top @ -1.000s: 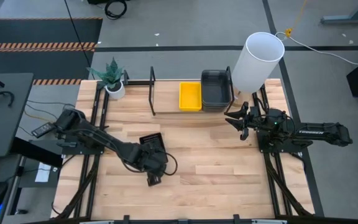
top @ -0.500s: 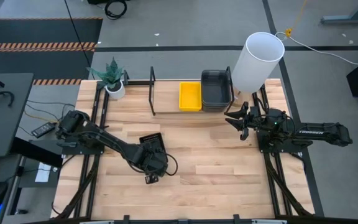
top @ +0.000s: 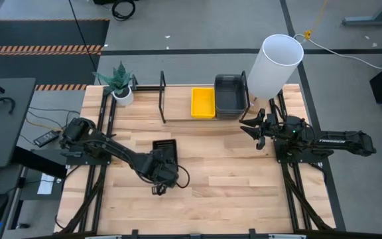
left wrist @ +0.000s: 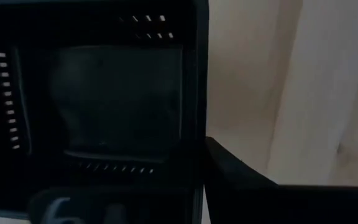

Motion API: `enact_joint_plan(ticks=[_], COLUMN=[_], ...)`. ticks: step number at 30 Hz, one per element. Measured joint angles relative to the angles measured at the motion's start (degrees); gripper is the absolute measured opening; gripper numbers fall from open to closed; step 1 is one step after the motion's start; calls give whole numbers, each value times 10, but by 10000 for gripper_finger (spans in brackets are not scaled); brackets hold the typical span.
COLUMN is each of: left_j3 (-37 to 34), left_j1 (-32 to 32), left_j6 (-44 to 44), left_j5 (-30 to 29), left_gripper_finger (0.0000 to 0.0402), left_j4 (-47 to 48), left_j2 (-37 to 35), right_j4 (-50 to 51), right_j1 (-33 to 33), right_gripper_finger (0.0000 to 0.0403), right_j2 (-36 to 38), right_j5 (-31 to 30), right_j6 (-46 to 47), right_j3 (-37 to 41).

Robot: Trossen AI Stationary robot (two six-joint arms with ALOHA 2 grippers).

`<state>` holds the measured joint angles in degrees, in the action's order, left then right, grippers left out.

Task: Stack baskets on shelf by color
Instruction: Put the black bin on the shelf

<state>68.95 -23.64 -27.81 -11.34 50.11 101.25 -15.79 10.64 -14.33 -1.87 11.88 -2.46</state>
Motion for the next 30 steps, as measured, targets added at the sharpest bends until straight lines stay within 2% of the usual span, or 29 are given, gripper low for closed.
enact_joint_plan(ticks=[13,26,30], left_j3=[2,2,13], left_j1=[31,94,104], left_j6=[80,167,180], left_j5=[-28,-42,-70], left_gripper_finger=[19,19,19], left_j4=[19,-38,-32], left_j2=[-30,-35,-34], right_j4=[0,0,0], right_j1=[0,0,0], right_gripper_finger=[135,135,135], right_j2=[0,0,0], right_j5=[0,0,0], right_j6=[0,0,0], right_j3=[0,0,0])
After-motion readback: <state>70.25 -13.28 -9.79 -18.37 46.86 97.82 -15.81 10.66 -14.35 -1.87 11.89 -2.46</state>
